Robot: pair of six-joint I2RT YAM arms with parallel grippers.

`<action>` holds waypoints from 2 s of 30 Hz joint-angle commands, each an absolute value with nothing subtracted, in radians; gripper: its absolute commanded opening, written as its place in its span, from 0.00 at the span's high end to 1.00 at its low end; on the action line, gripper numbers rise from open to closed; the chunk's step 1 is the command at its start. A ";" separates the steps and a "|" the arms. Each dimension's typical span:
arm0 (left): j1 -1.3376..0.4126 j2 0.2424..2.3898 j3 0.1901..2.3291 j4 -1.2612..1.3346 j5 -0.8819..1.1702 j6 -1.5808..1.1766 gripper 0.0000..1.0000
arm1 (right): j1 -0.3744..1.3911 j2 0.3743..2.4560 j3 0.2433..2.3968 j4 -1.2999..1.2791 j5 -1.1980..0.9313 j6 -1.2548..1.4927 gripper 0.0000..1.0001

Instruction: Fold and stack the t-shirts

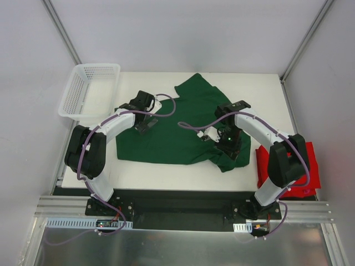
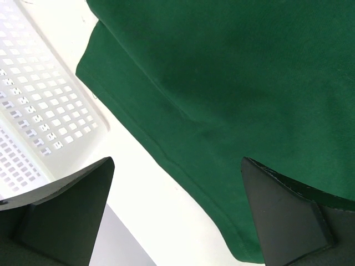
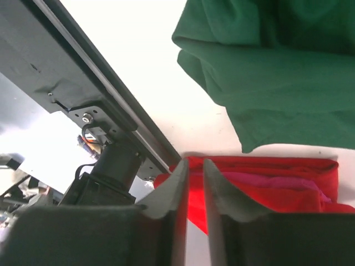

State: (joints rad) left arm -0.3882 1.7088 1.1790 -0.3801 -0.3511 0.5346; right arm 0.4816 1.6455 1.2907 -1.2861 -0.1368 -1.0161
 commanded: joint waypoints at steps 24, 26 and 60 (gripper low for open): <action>-0.403 1.707 1.183 -0.383 -0.374 0.522 0.01 | 0.707 1.480 0.888 -0.793 -0.012 -1.009 0.33; -0.405 1.706 1.184 -0.383 -0.376 0.523 0.01 | 0.722 1.512 0.890 -0.772 -0.020 -1.009 0.32; -0.405 1.703 1.164 -0.383 -0.380 0.523 0.01 | 0.857 1.598 0.957 -0.931 -0.150 -0.942 0.04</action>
State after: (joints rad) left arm -0.3943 1.7138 1.1622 -0.3801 -0.3717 0.5350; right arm 0.8505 1.5463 0.9432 -0.9295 -0.1169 -0.9432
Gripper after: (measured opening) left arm 0.993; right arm 0.962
